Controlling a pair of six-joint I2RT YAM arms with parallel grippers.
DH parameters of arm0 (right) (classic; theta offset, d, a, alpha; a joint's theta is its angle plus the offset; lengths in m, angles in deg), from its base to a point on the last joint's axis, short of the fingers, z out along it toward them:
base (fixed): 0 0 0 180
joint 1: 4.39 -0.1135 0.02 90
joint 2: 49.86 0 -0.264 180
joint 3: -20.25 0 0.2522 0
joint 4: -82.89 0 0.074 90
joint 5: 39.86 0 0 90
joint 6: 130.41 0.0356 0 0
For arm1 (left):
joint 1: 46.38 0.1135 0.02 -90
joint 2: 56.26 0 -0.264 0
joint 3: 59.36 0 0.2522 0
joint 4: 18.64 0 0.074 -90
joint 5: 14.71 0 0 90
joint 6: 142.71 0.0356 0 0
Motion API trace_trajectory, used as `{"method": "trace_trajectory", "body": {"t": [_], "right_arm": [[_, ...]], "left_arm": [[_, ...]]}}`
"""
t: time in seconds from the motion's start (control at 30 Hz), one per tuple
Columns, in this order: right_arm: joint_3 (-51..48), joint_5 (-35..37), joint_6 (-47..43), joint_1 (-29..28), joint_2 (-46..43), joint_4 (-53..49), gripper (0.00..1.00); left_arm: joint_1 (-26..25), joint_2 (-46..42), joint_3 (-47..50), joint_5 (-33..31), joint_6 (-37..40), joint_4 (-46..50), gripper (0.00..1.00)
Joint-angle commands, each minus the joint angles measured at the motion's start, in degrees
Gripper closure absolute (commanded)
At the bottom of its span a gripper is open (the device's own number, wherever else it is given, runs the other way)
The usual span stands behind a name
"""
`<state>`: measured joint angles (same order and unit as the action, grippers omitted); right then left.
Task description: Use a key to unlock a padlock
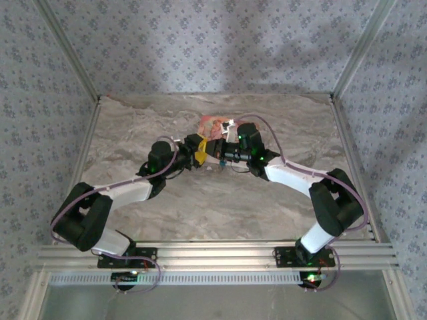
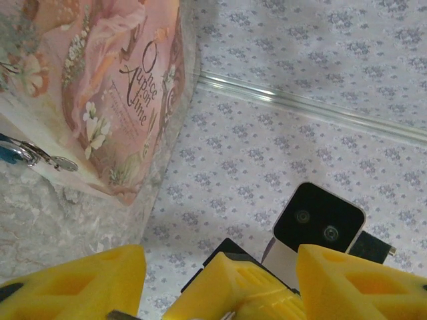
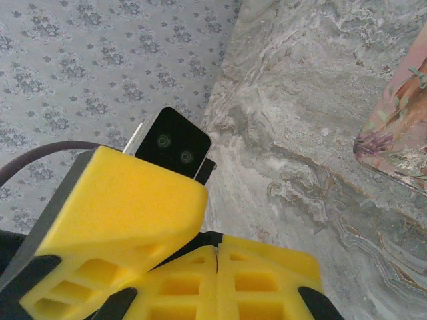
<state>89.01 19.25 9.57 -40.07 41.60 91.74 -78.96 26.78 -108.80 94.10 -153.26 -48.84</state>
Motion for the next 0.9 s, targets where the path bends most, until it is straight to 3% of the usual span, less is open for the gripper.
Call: {"method": "trace_trajectory", "body": {"t": [0.0,0.87], "right_arm": [[-0.9,0.2,-0.2,-0.2,-1.9,-0.2,1.00],[-3.2,1.2,-0.8,0.4,-4.6,-1.5,1.00]], "left_arm": [[0.3,-1.0,0.5,-0.4,0.8,-2.0,0.42],[0.7,-2.8,1.3,-1.5,2.7,1.7,0.69]]}}
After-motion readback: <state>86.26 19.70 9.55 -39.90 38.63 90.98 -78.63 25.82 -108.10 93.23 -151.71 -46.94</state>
